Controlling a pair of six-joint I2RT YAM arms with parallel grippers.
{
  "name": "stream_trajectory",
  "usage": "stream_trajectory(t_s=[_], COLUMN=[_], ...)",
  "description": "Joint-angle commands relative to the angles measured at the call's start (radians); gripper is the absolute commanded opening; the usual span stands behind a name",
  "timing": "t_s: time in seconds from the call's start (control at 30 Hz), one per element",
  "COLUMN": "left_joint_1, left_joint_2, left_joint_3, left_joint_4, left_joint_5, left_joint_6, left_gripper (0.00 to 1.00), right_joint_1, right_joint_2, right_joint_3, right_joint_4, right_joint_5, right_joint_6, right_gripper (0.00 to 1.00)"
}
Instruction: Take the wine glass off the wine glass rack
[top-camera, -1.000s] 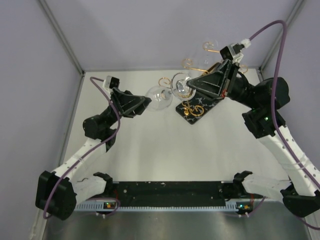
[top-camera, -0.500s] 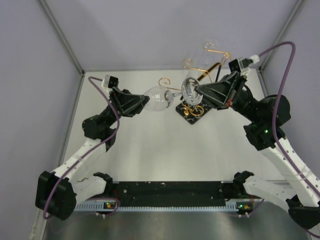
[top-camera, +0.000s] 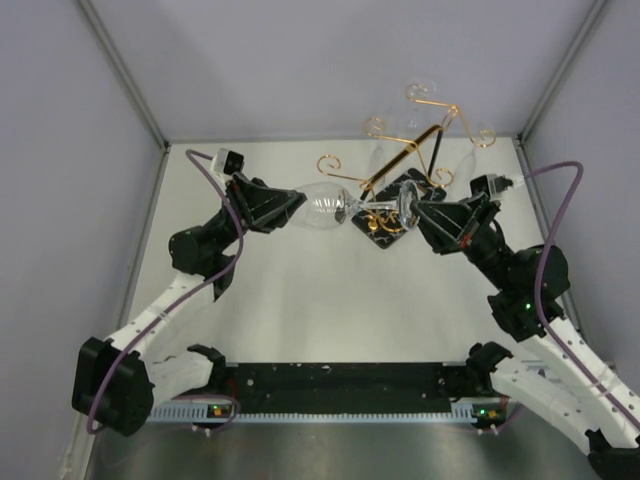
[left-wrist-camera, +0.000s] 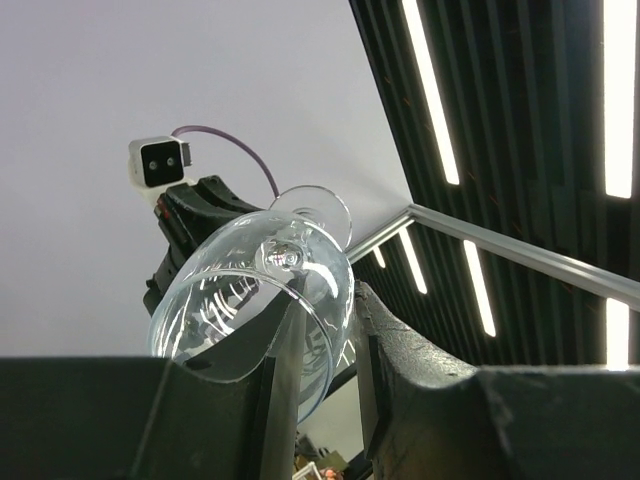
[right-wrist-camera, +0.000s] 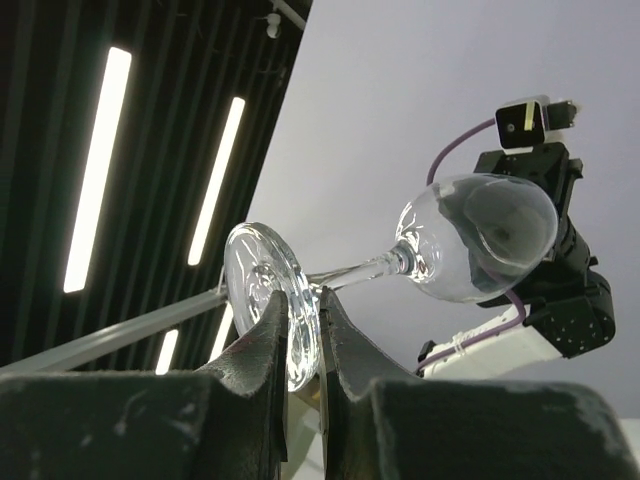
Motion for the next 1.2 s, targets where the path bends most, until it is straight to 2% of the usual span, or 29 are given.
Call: stream_trajectory(t_s=[0.0,0.17,0.33,0.37,0.43,0.67,0.93,1.17], left_joint_1=[0.0,0.0,0.002,0.0,0.0,0.0,0.0,0.0], left_joint_2=[-0.008,-0.007,-0.008,-0.007,-0.005,-0.001,-0.051,-0.06], left_joint_3=[0.059,0.072,0.078,0.079,0.084,0.083,0.05,0.03], left_joint_4=[0.418,0.416,0.418,0.418,0.418,0.404,0.231,0.169], left_joint_5=[-0.034,-0.023,-0.021,-0.02,-0.021,-0.001,0.08,0.1], left_joint_6=[-0.001,0.001,-0.004,-0.004,-0.009,-0.006,0.109,0.162], left_gripper=[0.31,0.21,0.17,0.13,0.0,0.0,0.0,0.0], right_joint_1=[0.011,0.011,0.011,0.011,0.011,0.009,0.011,0.011], right_joint_2=[-0.012,-0.005,0.007,0.008,0.005,0.005,0.005,0.021], right_joint_3=[-0.08,-0.149,-0.156,-0.159,-0.177,-0.249,-0.311,-0.355], right_joint_4=[0.028,0.108,0.123,0.132,0.141,0.191,0.227,0.276], right_joint_5=[0.045,0.069,0.073,0.074,0.08,0.093,0.102,0.106], right_joint_6=[0.051,0.086,0.086,0.086,0.092,0.115,0.132,0.135], right_gripper=[0.0,0.0,0.0,0.0,0.0,0.0,0.0,0.0])
